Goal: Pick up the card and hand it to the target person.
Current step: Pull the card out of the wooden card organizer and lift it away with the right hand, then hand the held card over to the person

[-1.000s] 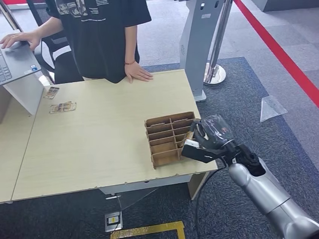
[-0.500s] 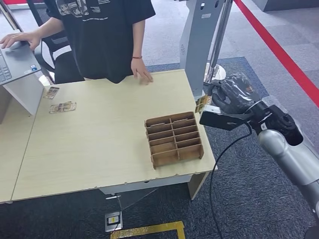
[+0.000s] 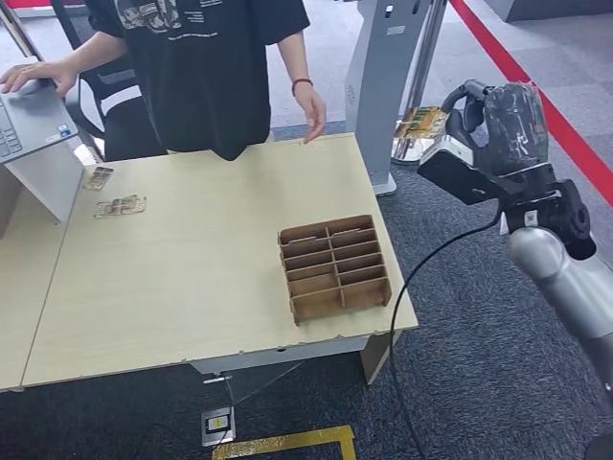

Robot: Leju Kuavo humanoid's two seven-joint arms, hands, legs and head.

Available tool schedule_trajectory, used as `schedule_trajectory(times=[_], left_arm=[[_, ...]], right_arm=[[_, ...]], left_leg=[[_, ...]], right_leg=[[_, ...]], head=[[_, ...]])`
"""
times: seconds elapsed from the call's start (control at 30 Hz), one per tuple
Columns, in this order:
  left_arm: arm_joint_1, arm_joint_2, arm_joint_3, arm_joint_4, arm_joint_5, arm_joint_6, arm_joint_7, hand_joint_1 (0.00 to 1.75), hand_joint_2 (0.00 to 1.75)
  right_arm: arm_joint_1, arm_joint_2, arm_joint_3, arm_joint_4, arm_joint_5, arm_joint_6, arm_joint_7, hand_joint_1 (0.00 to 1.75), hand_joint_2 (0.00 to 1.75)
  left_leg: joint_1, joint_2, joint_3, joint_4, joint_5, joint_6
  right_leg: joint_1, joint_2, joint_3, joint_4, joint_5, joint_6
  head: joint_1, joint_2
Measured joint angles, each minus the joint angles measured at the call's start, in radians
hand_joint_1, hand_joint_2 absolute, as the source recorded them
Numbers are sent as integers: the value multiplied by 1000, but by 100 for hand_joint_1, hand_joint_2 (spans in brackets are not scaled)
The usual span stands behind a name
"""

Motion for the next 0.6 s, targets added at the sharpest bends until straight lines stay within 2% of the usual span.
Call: schedule_trajectory(times=[0.1, 0.2, 0.4, 0.53, 0.6], left_arm=[[-5, -4, 0, 0, -6, 1, 5, 0, 175], [-9, -7, 0, 0, -10, 2, 9, 0, 175], [-14, -10, -2, 0, -16, 3, 19, 0, 175], [-14, -10, -2, 0, -16, 3, 19, 0, 175], [-15, -10, -3, 0, -18, 3, 22, 0, 175]], right_arm=[[3, 43, 14, 44, 33, -109, 16, 175, 175], [-2, 99, 34, 109, 75, -176, 25, 175, 175], [-41, 215, 75, 276, 129, -240, 13, 175, 175], [-48, 233, 81, 307, 137, -252, 10, 175, 175], [-76, 285, 103, 408, 167, -266, 16, 175, 175]], left_leg=[[0, 0, 0, 0, 0, 0], [0, 0, -1, -1, 1, -1], [0, -1, 0, -1, 2, -2], [0, -1, -1, -1, 2, -2], [0, -1, -1, -1, 2, -2]], right_leg=[[0, 0, 0, 0, 0, 0], [0, 0, 0, 1, 0, 0], [0, -1, -1, 2, 0, 0], [0, -1, -1, 2, 0, 0], [0, -1, -1, 2, 0, 0]], head=[[0, 0], [0, 0], [0, 0], [0, 0], [0, 0]])
